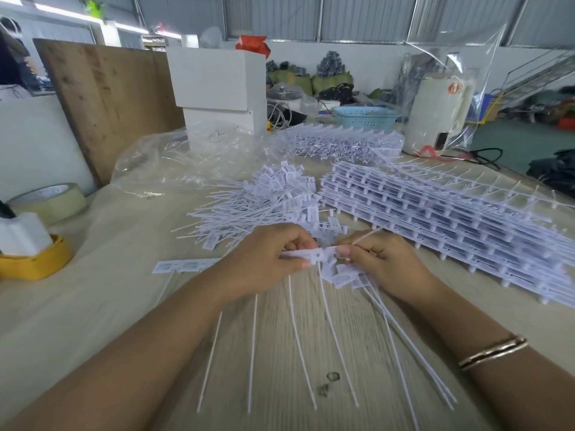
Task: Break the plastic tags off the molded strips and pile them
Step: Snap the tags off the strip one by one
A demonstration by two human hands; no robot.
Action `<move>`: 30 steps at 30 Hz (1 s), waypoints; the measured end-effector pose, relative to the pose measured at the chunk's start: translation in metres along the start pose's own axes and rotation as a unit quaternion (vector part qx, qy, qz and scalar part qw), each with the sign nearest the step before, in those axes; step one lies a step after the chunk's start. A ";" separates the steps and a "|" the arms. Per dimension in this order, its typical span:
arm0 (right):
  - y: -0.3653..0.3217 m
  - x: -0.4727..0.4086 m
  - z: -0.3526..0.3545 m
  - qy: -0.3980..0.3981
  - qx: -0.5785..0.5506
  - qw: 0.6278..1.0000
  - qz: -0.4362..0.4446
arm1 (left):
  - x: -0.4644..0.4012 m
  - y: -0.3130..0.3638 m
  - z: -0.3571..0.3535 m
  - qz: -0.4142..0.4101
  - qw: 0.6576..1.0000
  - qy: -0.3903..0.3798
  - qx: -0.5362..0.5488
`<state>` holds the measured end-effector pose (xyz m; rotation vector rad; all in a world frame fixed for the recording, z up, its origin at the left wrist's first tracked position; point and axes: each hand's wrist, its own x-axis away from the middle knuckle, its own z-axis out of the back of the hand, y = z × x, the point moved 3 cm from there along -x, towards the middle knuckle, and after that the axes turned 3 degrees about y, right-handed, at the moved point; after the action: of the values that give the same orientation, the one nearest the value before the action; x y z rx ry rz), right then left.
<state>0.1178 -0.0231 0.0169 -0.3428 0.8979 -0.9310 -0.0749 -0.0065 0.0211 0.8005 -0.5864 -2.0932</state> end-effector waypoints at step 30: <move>-0.005 0.005 0.005 -0.053 0.107 0.986 0.112 | 0.002 0.004 -0.008 0.001 0.999 0.052 -0.002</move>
<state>0.1200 -0.0309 0.0201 -0.1019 0.7151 -0.7846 -0.0684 -0.0113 0.0172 0.9005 -0.5261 -2.0360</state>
